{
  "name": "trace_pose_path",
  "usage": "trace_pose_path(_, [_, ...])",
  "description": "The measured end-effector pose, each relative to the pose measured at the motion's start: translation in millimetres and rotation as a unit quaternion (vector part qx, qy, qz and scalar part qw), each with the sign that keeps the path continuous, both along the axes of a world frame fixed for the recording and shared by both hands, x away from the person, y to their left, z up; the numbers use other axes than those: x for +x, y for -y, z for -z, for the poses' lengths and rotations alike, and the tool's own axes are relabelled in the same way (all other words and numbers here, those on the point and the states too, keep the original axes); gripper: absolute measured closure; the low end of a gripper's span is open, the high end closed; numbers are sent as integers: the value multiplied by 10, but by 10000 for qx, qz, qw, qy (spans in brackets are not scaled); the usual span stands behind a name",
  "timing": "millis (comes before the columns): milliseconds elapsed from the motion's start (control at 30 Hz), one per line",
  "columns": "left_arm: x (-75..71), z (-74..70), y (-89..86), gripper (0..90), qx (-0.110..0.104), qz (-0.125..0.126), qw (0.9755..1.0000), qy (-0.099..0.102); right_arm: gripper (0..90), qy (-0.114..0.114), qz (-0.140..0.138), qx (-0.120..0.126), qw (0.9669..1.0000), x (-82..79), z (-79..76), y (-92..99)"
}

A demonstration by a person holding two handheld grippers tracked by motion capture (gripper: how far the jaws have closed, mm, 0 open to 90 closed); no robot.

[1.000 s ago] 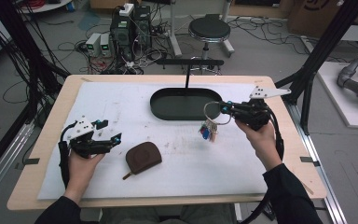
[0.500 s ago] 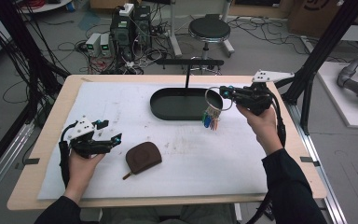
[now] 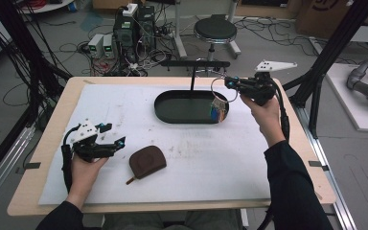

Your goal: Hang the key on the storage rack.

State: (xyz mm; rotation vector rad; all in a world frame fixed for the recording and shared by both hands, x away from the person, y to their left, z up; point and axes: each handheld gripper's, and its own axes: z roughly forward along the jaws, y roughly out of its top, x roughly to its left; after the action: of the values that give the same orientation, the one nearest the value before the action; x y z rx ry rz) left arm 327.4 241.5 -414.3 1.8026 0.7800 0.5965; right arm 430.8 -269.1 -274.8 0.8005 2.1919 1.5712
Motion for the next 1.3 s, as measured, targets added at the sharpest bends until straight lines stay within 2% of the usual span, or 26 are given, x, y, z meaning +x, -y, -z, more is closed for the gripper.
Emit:
trace_pose_path(167, [6, 1, 9, 240, 23, 17, 10000, -12, 875, 97, 151, 28, 9998, 106, -6, -26])
trace_pose_path(600, [-12, 8, -17, 239, -4, 28, 10000, -9, 875, 15, 557, -127, 9984, 381, 59, -55])
trace_pose_path(700, [-17, 17, -28, 239, -27, 19, 10000, -11, 876, -110, 769, -80, 9969, 473, 59, -30])
trace_pose_path(767, [-22, 22, -34, 239, -8, 23, 10000, -16, 875, -42, 855, -93, 9963, 499, 62, -30])
trace_pose_path(1067, [-22, 26, -54, 239, -36, -2, 10000, -16, 876, -219, 1006, -91, 9946, 644, 177, -11])
trace_pose_path(1300, [-17, 36, -62, 240, -32, -10, 10000, -30, 875, -251, 1105, -143, 9935, 710, 237, -12])
